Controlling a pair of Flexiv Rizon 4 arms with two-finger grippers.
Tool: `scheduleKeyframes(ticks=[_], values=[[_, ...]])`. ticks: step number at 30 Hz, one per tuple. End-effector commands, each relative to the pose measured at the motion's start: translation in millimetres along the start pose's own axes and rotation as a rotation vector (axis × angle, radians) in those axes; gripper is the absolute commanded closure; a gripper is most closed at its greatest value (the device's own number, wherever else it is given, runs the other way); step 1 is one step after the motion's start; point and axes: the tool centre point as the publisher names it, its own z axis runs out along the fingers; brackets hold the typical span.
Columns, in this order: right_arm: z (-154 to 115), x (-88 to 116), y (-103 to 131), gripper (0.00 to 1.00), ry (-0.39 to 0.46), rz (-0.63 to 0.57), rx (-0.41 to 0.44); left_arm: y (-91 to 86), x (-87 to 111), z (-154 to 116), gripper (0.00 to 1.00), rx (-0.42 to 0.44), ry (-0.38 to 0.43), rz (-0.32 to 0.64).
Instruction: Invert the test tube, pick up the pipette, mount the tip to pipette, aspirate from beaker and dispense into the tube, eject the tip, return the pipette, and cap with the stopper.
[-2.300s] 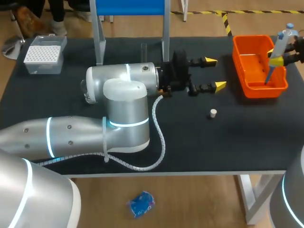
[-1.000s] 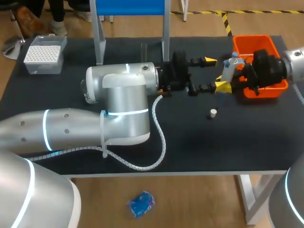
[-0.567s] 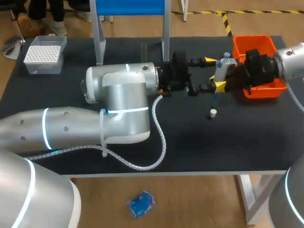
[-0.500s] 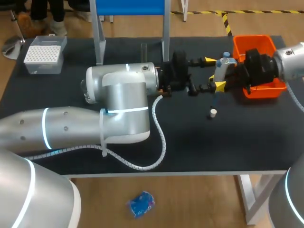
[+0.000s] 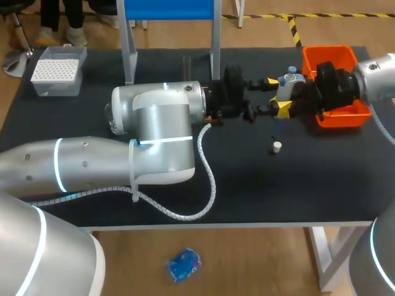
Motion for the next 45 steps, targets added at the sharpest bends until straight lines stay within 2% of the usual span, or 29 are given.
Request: scheduleKeyframes(ticks=[1, 2, 3, 15, 16, 17, 18, 29, 38, 45], values=[[0, 0, 0, 1.00, 0.001, -0.001, 0.000, -0.5, 0.9, 0, 0.56, -0.003, -0.003, 0.000], [0, 0, 0, 1.00, 0.001, -0.001, 0.001, -0.5, 0.9, 0, 0.73, -0.003, -0.003, 0.000], [0, -1, 0, 1.00, 0.000, -0.001, 0.001, -0.5, 0.9, 0, 1.00, -0.003, -0.003, 0.000], [-1, -2, -1, 1.00, -0.002, 0.002, -0.001, -0.5, 0.9, 0, 1.00, -0.003, -0.003, 0.000], [-1, -2, -1, 0.95, -0.002, 0.003, 0.000, -0.5, 0.9, 0, 1.00, -0.003, -0.003, 0.000], [-1, -1, -1, 0.56, -0.002, 0.003, 0.003, -0.5, 0.9, 0, 1.00, -0.003, -0.003, 0.000], [-1, -1, -1, 0.00, -0.005, 0.003, 0.003, -0.5, 0.9, 0, 1.00, -0.003, -0.003, 0.000], [-10, -4, 0, 0.00, -0.025, 0.006, -0.026, -0.5, 0.9, 0, 1.00, -0.003, -0.003, 0.000], [-34, -6, -7, 0.00, -0.029, 0.011, -0.081, -0.5, 0.9, 0, 1.00, -0.003, -0.003, 0.000], [-53, -3, -29, 0.00, -0.039, 0.038, -0.057, -0.5, 0.9, 0, 1.00, -0.003, -0.003, 0.000]])
